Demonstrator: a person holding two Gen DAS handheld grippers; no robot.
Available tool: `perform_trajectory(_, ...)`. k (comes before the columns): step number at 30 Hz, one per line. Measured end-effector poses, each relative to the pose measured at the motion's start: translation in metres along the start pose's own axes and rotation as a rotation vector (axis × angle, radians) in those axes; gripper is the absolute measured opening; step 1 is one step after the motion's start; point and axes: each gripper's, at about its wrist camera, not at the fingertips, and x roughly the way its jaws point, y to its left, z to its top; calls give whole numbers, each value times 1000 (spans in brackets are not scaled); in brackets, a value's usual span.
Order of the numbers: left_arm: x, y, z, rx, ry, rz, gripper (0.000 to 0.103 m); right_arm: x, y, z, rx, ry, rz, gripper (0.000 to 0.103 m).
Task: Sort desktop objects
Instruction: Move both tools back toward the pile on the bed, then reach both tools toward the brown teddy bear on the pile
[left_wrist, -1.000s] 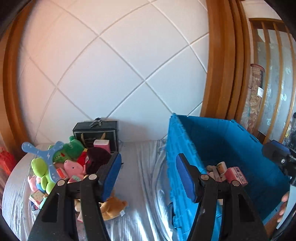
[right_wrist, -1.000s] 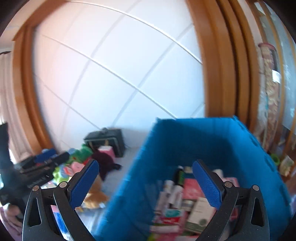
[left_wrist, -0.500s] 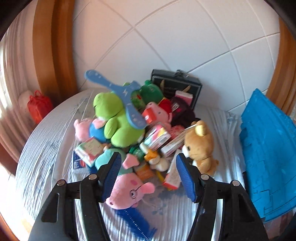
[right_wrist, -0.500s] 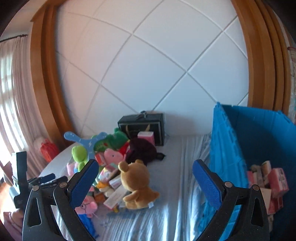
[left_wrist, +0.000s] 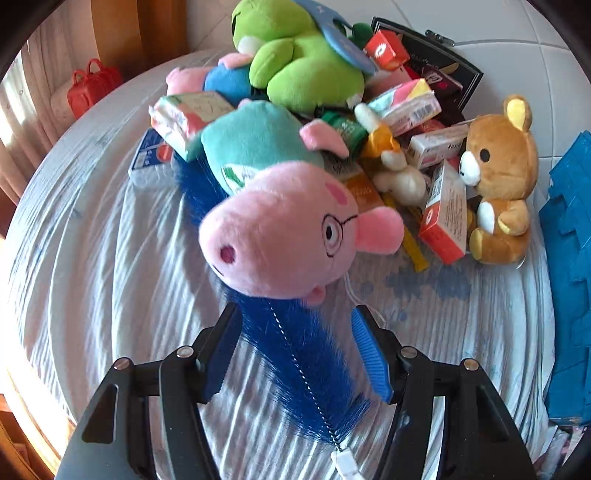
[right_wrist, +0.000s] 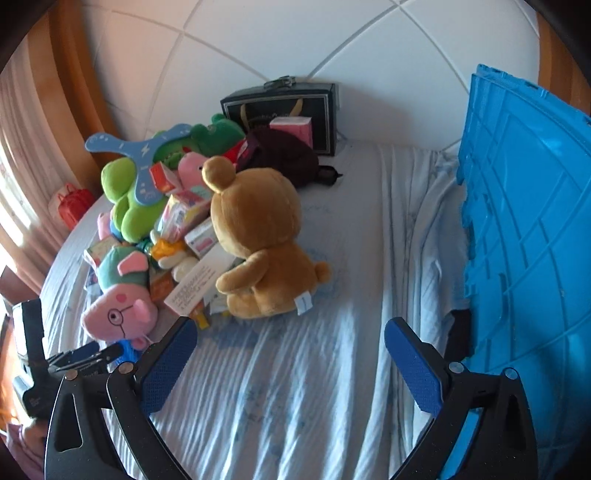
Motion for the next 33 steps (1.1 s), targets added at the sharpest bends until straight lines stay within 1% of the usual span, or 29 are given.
perform_trajectory(3, 15, -9, -11, 2, 57, 10, 61, 13, -1, -4, -21, 43, 6, 103)
perform_trajectory(5, 17, -13, -17, -1, 81, 20, 61, 19, -4, -6, -27, 66, 10, 103)
perform_trajectory(8, 0, -26, -16, 30, 51, 1, 61, 26, -8, -8, -30, 86, 7, 103)
perform_trajectory(9, -7, -32, -12, 44, 43, -23, 61, 28, -10, -8, -27, 91, 6, 103)
perform_trajectory(13, -27, -59, 2, 86, 57, -91, 61, 28, -16, -6, -7, 89, -6, 103)
perform_trajectory(14, -36, -68, 6, 111, 44, -125, 61, 28, -17, -5, 1, 85, -11, 103)
perform_trajectory(16, -55, -87, 14, 169, 16, -149, 61, 26, -22, -5, 20, 80, -23, 103)
perform_trajectory(17, -66, -98, 19, 204, -17, -162, 61, 26, -24, -4, 31, 79, -29, 103)
perform_trajectory(20, -82, -123, 55, 275, -82, -202, 61, 26, -31, -1, 68, 71, -48, 103)
perform_trajectory(25, -77, -178, 140, 338, -179, -194, 61, 32, -39, 4, 119, 73, -74, 103)
perform_trajectory(27, -67, -203, 169, 362, -194, -194, 61, 35, -42, 6, 132, 74, -84, 103)
perform_trajectory(28, -59, -215, 182, 369, -192, -191, 61, 38, -44, 8, 140, 77, -90, 103)
perform_trajectory(29, -48, -228, 193, 388, -176, -203, 61, 40, -46, 10, 148, 79, -96, 103)
perform_trajectory(30, -32, -241, 203, 407, -148, -190, 61, 43, -48, 11, 156, 82, -99, 103)
perform_trajectory(31, -17, -251, 209, 423, -123, -149, 61, 46, -51, 13, 162, 86, -102, 103)
perform_trajectory(33, 17, -262, 207, 477, -37, -79, 61, 52, -54, 17, 169, 91, -111, 103)
